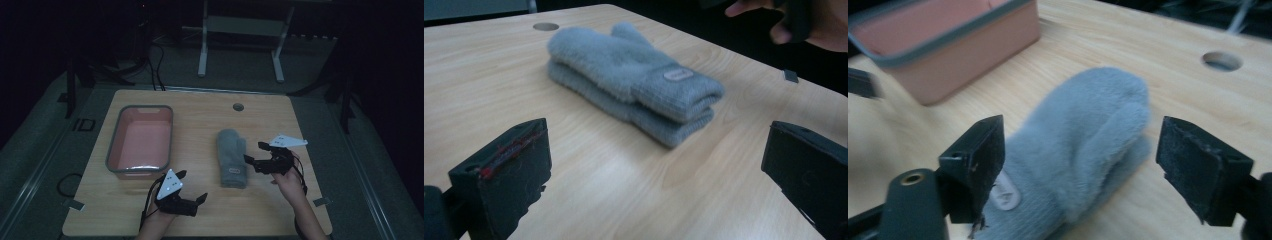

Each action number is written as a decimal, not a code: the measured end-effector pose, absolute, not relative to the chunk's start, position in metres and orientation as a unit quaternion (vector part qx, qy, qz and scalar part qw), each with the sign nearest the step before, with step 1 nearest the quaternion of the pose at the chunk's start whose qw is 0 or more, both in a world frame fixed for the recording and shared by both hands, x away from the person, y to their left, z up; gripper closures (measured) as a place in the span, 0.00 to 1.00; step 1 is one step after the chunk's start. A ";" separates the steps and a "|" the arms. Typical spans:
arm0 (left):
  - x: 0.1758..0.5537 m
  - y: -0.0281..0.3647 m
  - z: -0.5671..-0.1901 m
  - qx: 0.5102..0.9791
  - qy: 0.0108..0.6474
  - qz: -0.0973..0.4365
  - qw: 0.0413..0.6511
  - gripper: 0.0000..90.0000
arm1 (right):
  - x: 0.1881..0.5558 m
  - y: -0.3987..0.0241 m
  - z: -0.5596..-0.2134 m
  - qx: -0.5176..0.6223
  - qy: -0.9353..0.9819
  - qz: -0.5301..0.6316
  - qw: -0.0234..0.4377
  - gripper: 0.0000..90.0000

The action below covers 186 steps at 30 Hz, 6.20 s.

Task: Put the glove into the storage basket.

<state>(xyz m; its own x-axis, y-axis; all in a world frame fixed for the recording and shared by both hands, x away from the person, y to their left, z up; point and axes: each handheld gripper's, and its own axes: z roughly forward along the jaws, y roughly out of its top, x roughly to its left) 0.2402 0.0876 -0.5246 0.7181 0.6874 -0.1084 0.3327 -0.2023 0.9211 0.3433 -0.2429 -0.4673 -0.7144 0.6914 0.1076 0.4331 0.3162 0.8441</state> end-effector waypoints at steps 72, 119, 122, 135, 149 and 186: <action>0.391 0.024 -0.503 0.798 0.396 -0.051 0.452 0.86 | 0.369 -0.207 -0.494 0.386 0.828 0.399 0.076 0.91; 0.377 0.204 -0.398 0.780 0.451 0.062 0.429 0.86 | 0.403 -0.018 -0.398 0.275 0.854 0.438 0.059 0.91; 0.374 0.221 -0.399 0.776 0.463 0.066 0.423 0.86 | 0.404 -0.005 -0.398 0.272 0.856 0.438 0.051 0.91; 0.381 0.262 -0.444 0.774 0.502 0.051 0.382 0.86 | 0.419 0.055 -0.446 0.277 0.876 0.394 0.018 0.91; 0.402 0.254 -0.495 0.784 0.528 0.024 0.325 0.85 | 0.433 0.072 -0.491 0.303 0.902 0.307 0.024 0.91; 0.361 0.266 -0.475 0.741 0.535 0.123 0.386 0.20 | 0.428 0.048 -0.454 0.223 0.905 0.362 0.007 0.24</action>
